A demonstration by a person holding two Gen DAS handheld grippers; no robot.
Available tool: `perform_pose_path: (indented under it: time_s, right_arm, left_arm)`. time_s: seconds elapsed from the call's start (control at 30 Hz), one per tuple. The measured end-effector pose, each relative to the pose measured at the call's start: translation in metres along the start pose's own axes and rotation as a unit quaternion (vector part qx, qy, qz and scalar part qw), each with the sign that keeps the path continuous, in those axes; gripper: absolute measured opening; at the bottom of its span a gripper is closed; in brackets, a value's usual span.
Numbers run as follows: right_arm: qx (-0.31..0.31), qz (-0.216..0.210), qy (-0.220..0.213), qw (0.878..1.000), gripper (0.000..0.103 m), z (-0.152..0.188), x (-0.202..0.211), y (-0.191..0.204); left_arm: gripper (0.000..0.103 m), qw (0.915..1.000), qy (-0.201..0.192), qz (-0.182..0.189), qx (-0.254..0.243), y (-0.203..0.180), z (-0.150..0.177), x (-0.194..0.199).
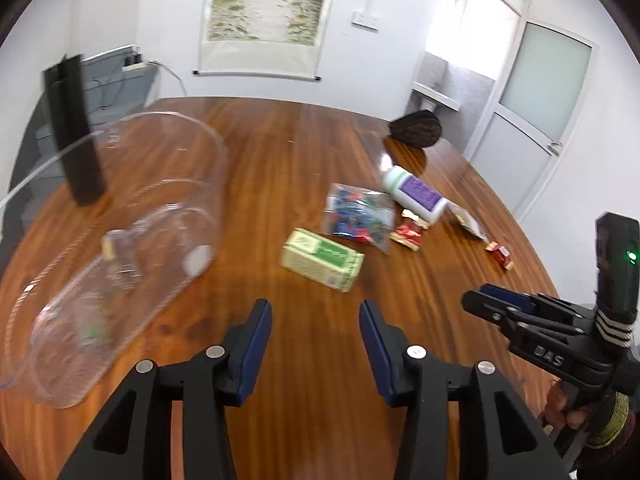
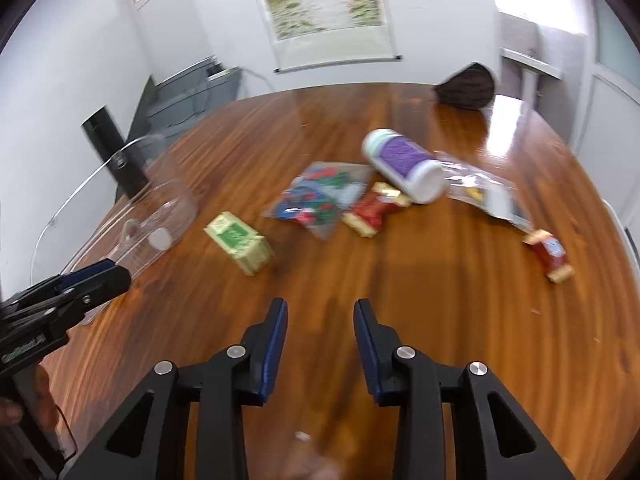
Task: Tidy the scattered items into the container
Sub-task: 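Move both grippers back toward the remaining items on the table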
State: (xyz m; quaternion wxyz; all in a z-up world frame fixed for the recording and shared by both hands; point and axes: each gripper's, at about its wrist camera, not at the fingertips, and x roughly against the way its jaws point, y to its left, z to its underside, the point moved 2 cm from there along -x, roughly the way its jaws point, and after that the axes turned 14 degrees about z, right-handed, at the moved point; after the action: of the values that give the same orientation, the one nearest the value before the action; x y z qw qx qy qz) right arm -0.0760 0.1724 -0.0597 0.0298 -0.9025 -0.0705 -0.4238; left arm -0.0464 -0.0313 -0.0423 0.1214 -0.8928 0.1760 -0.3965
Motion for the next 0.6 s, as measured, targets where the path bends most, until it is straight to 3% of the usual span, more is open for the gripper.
perform_pose_path:
  time_s: [0.23, 0.4, 0.6]
  right_arm:
    - [-0.016, 0.016, -0.011, 1.000, 0.040, 0.009, 0.020, -0.037]
    - [-0.010, 0.021, -0.015, 1.000, 0.044, 0.008, 0.022, -0.043]
    - [0.000, 0.020, -0.021, 1.000, 0.045, -0.015, 0.012, -0.054]
  left_arm:
    - [0.050, 0.9998, 0.020, -0.007, 0.002, -0.010, -0.016, -0.040]
    - [0.055, 0.9984, 0.036, -0.009, 0.041, -0.004, -0.022, -0.061]
    - [0.055, 0.9966, 0.042, -0.036, 0.061, 0.001, -0.030, -0.076]
